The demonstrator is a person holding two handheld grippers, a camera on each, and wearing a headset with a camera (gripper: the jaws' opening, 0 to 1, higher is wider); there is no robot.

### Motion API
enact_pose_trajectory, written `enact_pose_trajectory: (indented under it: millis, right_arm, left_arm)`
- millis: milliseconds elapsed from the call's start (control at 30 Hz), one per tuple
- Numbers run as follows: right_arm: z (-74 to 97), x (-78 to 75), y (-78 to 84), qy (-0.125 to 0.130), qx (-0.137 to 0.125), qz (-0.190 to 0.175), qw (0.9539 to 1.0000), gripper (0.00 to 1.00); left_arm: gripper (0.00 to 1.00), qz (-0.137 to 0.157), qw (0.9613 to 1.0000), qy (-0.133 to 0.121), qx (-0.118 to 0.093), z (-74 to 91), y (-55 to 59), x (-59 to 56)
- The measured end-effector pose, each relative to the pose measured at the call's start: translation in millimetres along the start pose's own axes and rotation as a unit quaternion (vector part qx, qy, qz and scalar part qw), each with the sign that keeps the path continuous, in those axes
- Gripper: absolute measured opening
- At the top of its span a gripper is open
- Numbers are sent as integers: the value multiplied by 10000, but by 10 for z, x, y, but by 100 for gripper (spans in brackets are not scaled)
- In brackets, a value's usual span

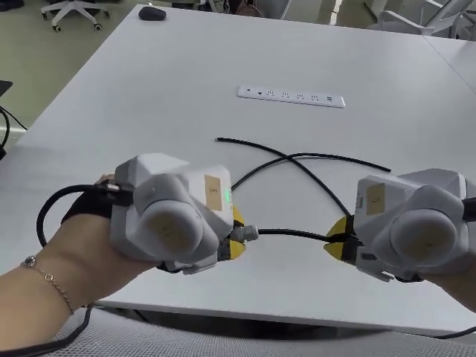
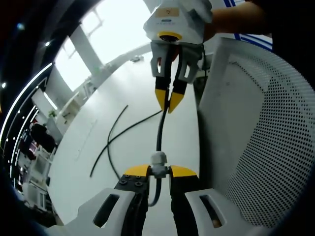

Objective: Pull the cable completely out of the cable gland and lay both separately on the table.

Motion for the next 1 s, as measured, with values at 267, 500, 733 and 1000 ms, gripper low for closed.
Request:
enact_pose_trajectory:
  millis: [267, 500, 733, 1000]
  right_arm:
    - [50, -22, 108, 62, 54, -157, 9998, 3]
    - [84, -50, 264, 177, 233, -298, 9991, 3]
    - [113, -78, 411, 258, 451, -394, 9979, 3]
    - [30, 72, 307, -401, 510, -414, 9970, 10]
  left_arm:
    - [16, 89, 10000, -23, 22, -2, 16, 14]
    - [16, 89, 9999, -77, 83, 3, 39, 32]
    - [16, 83, 9998, -96, 122, 2, 53, 39]
    - [16, 266, 9995, -194, 16, 29, 3, 72]
Point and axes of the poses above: the centre of the closed fingertips' face, and the gripper's own axes: z roughly backward along the fingers, x roughly to its left, y roughly out of its underside, the point moved 8 cm from there along z, roughly backward along the fingers, and after that the axes turned 12 degrees about -y, right-handed, at the moved point
